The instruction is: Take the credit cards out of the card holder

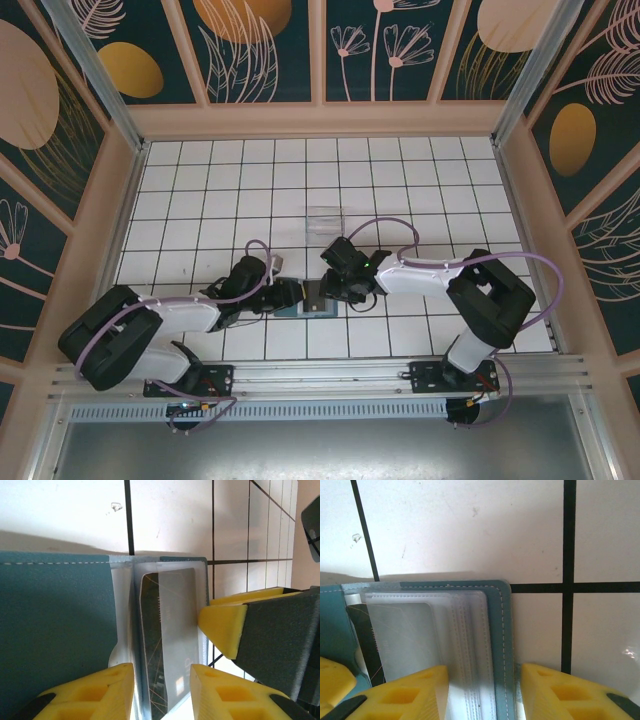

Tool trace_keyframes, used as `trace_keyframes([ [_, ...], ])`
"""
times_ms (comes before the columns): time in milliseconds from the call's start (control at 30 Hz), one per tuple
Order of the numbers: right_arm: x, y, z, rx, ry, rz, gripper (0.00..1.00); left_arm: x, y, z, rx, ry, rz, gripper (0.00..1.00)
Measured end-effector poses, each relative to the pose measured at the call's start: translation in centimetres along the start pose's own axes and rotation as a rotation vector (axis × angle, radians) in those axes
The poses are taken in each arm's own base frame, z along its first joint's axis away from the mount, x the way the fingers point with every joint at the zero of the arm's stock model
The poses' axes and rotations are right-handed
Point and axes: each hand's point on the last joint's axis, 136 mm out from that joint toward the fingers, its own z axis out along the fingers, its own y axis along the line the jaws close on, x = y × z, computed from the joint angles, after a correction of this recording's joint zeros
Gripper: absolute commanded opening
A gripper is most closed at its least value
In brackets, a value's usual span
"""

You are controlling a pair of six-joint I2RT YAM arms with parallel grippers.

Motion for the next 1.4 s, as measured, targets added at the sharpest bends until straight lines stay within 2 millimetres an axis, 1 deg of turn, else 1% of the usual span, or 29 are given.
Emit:
trace_keyframes([
  [100,0.0,0.0,0.0,0.000,0.000,0.000,0.43,0.1,0.4,0.3,-0.003,0.013,-0.009,0.34],
  [567,-0.1,-0.1,0.0,0.004,-0.006,-0.001,0.43,0.3,0.1,1.0,0.055,0.037,-0.030,0.26],
  [1400,-0.2,-0.4,0.0,0.019,-0.015,0.002,0.42,0.4,-0.2,1.7,0.105,0.067,-0.055,0.22],
])
